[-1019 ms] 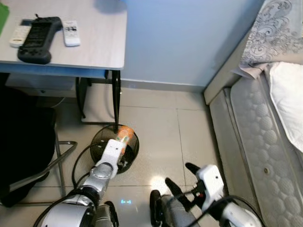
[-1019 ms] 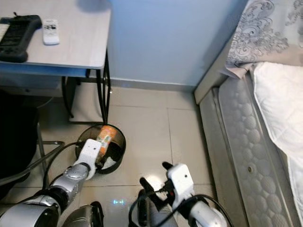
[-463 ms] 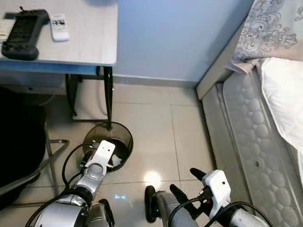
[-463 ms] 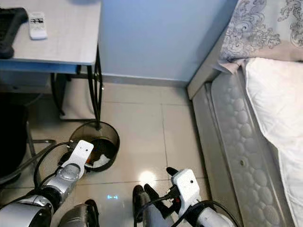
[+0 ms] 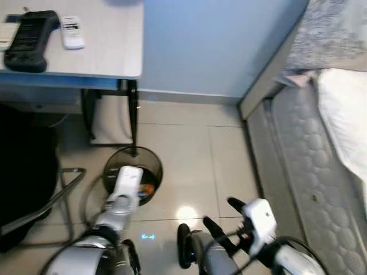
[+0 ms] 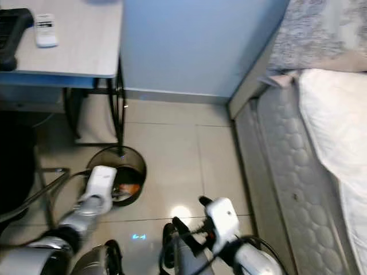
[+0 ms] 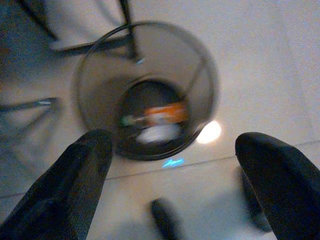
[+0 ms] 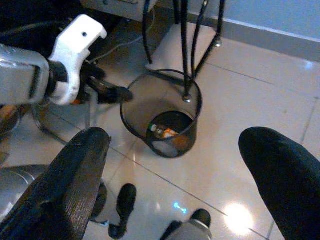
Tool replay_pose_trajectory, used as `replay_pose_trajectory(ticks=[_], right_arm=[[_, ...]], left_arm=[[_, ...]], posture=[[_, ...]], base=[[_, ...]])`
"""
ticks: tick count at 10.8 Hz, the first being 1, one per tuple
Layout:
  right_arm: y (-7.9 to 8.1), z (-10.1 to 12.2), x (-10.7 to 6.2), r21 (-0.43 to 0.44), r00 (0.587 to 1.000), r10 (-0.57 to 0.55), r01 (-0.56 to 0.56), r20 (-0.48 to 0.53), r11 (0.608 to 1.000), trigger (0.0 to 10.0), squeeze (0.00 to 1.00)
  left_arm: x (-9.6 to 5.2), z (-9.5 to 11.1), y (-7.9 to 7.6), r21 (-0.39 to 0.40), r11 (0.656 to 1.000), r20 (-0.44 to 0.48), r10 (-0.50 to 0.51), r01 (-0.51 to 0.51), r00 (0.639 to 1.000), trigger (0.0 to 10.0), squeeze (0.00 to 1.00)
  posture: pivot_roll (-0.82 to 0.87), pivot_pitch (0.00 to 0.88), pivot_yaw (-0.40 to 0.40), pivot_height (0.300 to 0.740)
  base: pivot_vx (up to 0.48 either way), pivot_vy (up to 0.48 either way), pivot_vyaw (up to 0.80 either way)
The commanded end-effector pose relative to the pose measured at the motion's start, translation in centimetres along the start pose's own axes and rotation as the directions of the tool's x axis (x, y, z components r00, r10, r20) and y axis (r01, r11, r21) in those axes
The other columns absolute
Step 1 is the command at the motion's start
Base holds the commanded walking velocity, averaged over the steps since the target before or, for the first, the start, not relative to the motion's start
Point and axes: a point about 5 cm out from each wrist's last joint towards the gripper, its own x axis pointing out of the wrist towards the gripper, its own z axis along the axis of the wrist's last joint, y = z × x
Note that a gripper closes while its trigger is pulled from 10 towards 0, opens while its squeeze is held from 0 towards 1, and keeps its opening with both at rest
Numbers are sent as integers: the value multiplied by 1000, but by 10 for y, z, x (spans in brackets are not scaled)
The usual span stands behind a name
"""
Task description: Clean up the room
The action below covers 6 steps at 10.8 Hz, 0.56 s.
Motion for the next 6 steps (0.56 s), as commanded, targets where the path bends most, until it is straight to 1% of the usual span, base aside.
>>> replay_pose_trajectory(ticks=[1,2,3,4,5,6], right_arm=[[-5,-9,-2,29,999,-47,47,-26,998,10000,0],[-15,-5,9,58,992,-125,125,9,991,10000,0],[-27,0,18,61,977,-206,203,50,977,10000,0],[-37,6,25,71,956,-280,274,93,959,10000,0],[-48,13,35,99,920,-366,355,140,930,10000,0],[-51,18,40,107,909,-382,369,164,923,10000,0]], left_arm=[[-3,-4,-13,-81,995,28,-54,56,998,10000,0],[-6,6,-22,-154,982,151,-90,113,984,10000,0],[-11,22,-23,-139,980,305,-96,144,948,10000,0],[-20,40,-18,-114,983,428,-85,147,900,10000,0],[-31,59,-5,-126,983,515,-52,136,856,10000,0],[-37,67,1,-118,985,543,-44,128,839,10000,0]], posture=[[-253,254,-105,740],[-215,224,-75,740],[-180,190,-45,740],[-144,152,-21,740],[-113,95,17,740],[-103,67,34,740]], base=[[0,0,0],[0,0,0],[0,0,0],[0,0,0],[0,0,0],[0,0,0]])
